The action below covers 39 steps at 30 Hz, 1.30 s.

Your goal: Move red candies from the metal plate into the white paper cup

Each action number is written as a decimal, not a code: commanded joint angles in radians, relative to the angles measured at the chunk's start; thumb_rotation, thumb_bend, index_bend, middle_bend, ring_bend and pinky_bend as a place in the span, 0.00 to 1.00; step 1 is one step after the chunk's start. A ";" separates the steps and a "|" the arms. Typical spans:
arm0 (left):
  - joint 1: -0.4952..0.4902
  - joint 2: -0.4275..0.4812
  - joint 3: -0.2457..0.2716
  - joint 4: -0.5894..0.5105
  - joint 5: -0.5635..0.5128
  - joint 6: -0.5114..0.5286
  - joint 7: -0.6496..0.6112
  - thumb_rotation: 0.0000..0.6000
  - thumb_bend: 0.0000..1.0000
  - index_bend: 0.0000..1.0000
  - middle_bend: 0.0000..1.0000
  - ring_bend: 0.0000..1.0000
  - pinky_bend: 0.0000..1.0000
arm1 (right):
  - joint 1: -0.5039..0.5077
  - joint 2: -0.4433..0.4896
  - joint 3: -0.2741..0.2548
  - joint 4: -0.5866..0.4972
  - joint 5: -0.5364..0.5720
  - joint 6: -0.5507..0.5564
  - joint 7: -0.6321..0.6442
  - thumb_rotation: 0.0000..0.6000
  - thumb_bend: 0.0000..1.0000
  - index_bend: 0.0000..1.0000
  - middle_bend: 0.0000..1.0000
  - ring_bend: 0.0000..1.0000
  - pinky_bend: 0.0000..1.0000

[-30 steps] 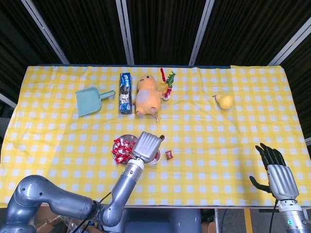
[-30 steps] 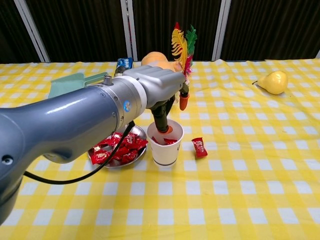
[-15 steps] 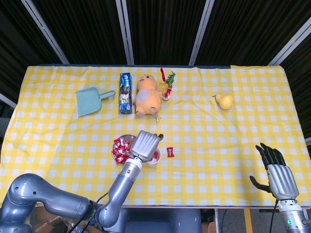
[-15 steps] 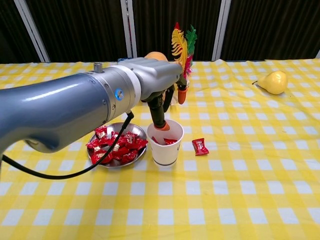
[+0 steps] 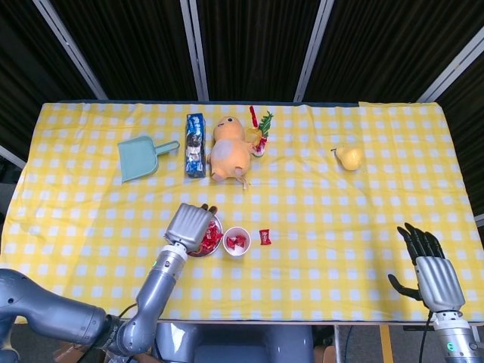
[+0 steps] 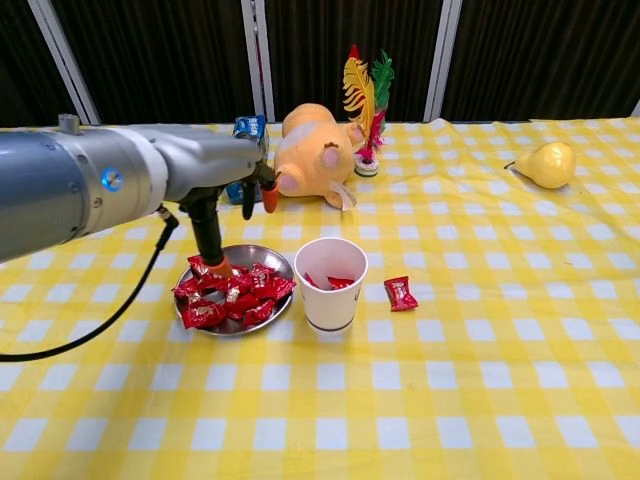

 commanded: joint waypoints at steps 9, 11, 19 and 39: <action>0.016 -0.051 0.067 0.133 -0.011 -0.085 -0.053 1.00 0.15 0.26 0.30 0.84 0.96 | 0.001 0.000 0.001 -0.001 0.001 -0.001 0.003 1.00 0.34 0.00 0.00 0.00 0.00; 0.014 -0.071 0.067 0.164 -0.007 -0.095 -0.061 1.00 0.15 0.26 0.30 0.84 0.96 | 0.000 0.001 0.000 -0.001 0.001 -0.001 0.005 1.00 0.34 0.00 0.00 0.00 0.00; -0.007 -0.143 0.059 0.268 -0.009 -0.131 -0.067 1.00 0.15 0.27 0.30 0.84 0.96 | 0.002 0.004 0.002 -0.001 0.004 -0.006 0.014 1.00 0.34 0.00 0.00 0.00 0.00; 0.020 -0.176 0.085 0.343 0.040 -0.121 -0.088 1.00 0.44 0.54 0.65 0.87 0.97 | 0.002 0.006 0.000 -0.005 0.005 -0.008 0.015 1.00 0.34 0.00 0.00 0.00 0.00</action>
